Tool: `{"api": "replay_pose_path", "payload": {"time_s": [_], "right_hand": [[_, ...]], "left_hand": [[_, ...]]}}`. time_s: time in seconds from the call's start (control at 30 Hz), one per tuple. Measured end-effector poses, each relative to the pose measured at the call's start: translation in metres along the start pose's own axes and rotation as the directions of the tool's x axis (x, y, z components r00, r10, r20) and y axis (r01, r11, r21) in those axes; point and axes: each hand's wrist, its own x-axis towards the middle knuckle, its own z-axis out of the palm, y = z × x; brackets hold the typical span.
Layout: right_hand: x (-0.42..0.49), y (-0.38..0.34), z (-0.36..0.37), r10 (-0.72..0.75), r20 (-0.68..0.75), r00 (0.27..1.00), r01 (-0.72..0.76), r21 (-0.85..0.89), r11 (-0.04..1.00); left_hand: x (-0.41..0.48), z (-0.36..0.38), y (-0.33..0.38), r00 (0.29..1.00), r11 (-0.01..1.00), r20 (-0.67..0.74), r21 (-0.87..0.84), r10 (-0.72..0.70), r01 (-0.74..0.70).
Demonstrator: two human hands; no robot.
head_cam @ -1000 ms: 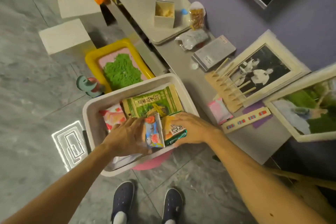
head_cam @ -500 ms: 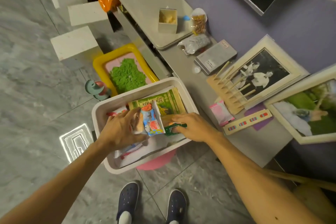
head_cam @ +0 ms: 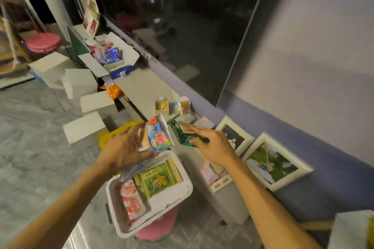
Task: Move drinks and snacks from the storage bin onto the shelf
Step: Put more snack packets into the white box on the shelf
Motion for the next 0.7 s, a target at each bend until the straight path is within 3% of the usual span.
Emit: {"api": "replay_pose_path", "payload": {"time_s": [0.23,0.47,0.7], "right_hand": [[-0.029,-0.078,-0.134,-0.006,-0.249,0.968,-0.030,-0.138,0.990],[-0.131,-0.118,-0.227,-0.030,-0.505,0.862,-0.102,-0.231,0.968],[-0.295,-0.122,-0.272,0.130,-0.702,0.700,-0.357,-0.186,0.915]], "left_hand": [[0.002,-0.112,0.120,0.964,0.971,-0.119,0.056,0.237,-0.232],[0.006,-0.132,0.231,0.871,0.873,-0.070,0.072,0.486,-0.482],[-0.033,-0.085,0.360,0.655,0.657,0.052,-0.043,0.754,-0.752]]}}
